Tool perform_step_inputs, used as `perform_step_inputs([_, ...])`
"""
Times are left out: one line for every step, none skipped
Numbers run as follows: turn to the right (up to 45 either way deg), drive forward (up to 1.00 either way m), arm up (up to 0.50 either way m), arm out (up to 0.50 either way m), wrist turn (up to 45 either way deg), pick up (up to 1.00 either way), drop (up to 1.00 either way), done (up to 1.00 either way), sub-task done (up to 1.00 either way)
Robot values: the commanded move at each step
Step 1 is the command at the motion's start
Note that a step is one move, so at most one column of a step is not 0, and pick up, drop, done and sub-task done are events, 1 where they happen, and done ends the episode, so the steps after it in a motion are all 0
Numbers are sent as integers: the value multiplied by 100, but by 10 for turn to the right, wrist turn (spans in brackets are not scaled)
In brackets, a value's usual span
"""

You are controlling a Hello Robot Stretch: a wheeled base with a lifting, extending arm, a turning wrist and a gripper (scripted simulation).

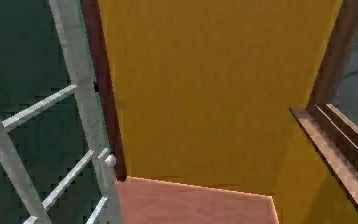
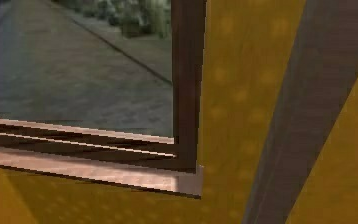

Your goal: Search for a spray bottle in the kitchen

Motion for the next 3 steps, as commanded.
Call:
perform_step_inputs([0,75,0,0,0,0,0,0,0])
perform_step_inputs([-450,0,0,0,0,0,0,0,0])
perform_step_inputs([-120,0,0,0,0,0,0,0,0])
